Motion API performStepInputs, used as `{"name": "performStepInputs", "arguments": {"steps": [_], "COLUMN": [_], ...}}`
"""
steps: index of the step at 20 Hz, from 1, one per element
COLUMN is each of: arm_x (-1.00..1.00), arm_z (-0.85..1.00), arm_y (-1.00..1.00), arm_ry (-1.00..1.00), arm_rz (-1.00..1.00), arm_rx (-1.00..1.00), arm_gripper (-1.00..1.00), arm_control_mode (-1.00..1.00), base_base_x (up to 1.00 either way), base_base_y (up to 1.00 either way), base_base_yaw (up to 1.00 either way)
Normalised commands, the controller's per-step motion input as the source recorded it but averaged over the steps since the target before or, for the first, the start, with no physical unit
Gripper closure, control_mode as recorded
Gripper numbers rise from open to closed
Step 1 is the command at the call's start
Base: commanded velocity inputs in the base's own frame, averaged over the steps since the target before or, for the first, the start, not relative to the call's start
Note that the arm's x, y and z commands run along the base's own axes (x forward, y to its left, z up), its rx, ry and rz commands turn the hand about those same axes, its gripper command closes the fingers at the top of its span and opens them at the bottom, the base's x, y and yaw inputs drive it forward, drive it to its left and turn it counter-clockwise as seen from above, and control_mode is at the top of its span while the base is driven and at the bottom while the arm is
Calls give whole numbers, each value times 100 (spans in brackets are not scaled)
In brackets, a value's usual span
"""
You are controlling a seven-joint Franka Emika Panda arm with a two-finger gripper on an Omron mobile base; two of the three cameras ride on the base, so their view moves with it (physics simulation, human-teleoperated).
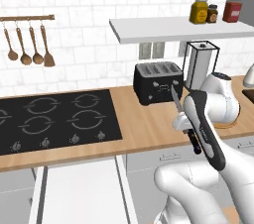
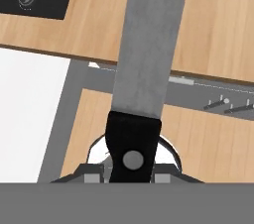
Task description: Pick up the knife from the drawer and place it on the cutting board. Then place the meat from the plate to the cutting board.
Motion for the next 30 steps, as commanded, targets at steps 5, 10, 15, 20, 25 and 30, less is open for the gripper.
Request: {"name": "performStepInputs", "arguments": {"steps": [5,10,15,20,25,30], "arm_x": [-6,0,0,0,0,0], "arm_z": [0,0,0,0,0,0], "arm_y": [0,0,0,0,0,0], "arm_ry": [-1,0,0,0,0,0], "arm_rz": [0,0,0,0,0,0], "arm_rx": [0,0,0,0,0,0], "arm_gripper": [100,100,100,100,100,100], "arm_control_mode": [-100,-100,100,100,100,100], "base_base_x": [0,0,-12,-7,-7,4], "base_base_y": [0,0,-24,-93,-100,-81], "base_base_yaw": [0,0,-1,-7,-7,-1]}}
